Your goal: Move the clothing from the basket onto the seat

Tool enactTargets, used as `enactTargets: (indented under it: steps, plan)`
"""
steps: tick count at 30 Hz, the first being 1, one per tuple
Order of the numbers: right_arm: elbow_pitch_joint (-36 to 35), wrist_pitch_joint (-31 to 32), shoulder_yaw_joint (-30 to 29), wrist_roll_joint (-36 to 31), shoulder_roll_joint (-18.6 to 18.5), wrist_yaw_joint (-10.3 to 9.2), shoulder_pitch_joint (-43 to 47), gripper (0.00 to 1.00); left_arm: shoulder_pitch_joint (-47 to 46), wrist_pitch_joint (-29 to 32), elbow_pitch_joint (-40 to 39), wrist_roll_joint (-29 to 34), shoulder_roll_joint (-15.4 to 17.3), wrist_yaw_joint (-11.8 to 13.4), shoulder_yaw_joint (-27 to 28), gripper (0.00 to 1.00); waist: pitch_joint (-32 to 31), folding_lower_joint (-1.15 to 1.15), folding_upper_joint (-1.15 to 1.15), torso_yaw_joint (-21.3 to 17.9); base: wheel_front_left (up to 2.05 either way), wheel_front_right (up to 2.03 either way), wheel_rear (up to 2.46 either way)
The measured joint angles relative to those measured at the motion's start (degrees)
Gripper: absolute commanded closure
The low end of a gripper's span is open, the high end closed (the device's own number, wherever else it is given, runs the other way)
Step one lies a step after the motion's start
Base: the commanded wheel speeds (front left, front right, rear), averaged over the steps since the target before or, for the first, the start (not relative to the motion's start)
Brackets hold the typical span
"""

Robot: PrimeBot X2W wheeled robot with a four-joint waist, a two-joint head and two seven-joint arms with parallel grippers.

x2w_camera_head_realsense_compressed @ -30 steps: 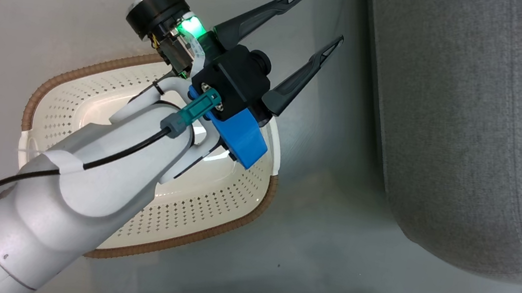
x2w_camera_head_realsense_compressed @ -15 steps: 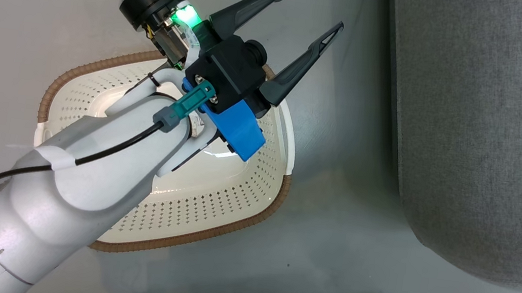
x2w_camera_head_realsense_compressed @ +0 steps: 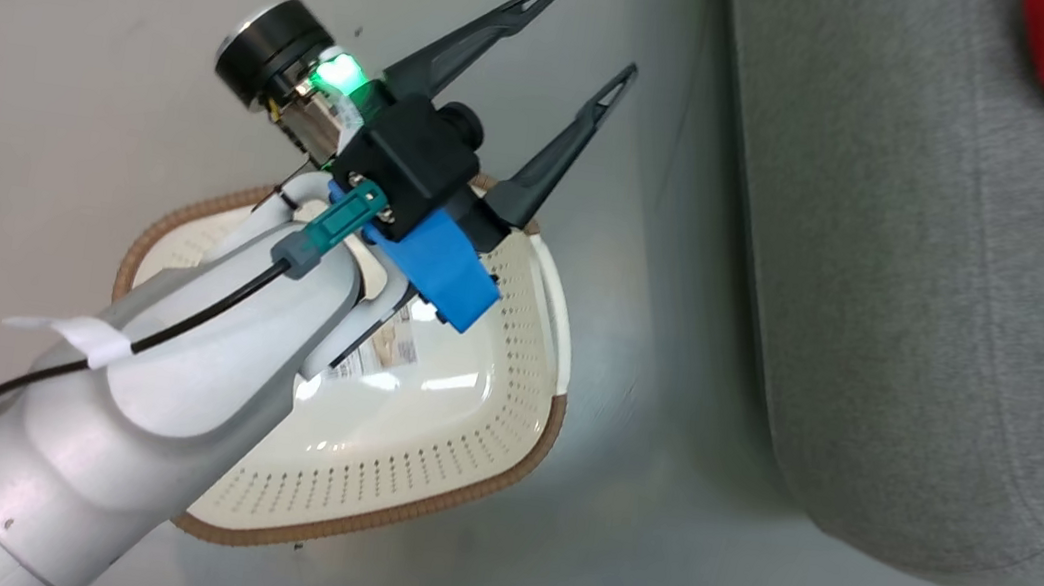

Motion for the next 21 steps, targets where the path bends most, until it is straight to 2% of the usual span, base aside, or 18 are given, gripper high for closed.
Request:
enactTargets:
  steps: [8, 14, 21]
  plan:
    - [-9.92, 0.0, -4.82, -3.36, 6.67, 0.0, 11.49, 0.0, 6.7, -0.68, 0.12, -1.36, 0.01, 3.05, 5.41, 0.0, -7.94, 0.0, 0.0, -0.21, 0.0, 0.0, 0.0]
    - [-16.63, 0.0, -4.27, -5.01, 10.39, 0.0, 17.97, 0.0, 13.66, -0.73, -2.99, -0.08, 0.18, 4.05, 11.77, 0.0, -13.51, -0.01, 0.0, 0.41, 0.0, 0.0, 0.0]
    - [-22.27, 0.0, 0.26, -5.98, 13.63, 0.0, 24.0, 0.0, 22.12, -0.75, -5.83, 2.49, -0.8, 4.25, 20.81, 0.0, -18.72, -0.01, 0.0, 2.64, 0.0, 0.0, 0.0]
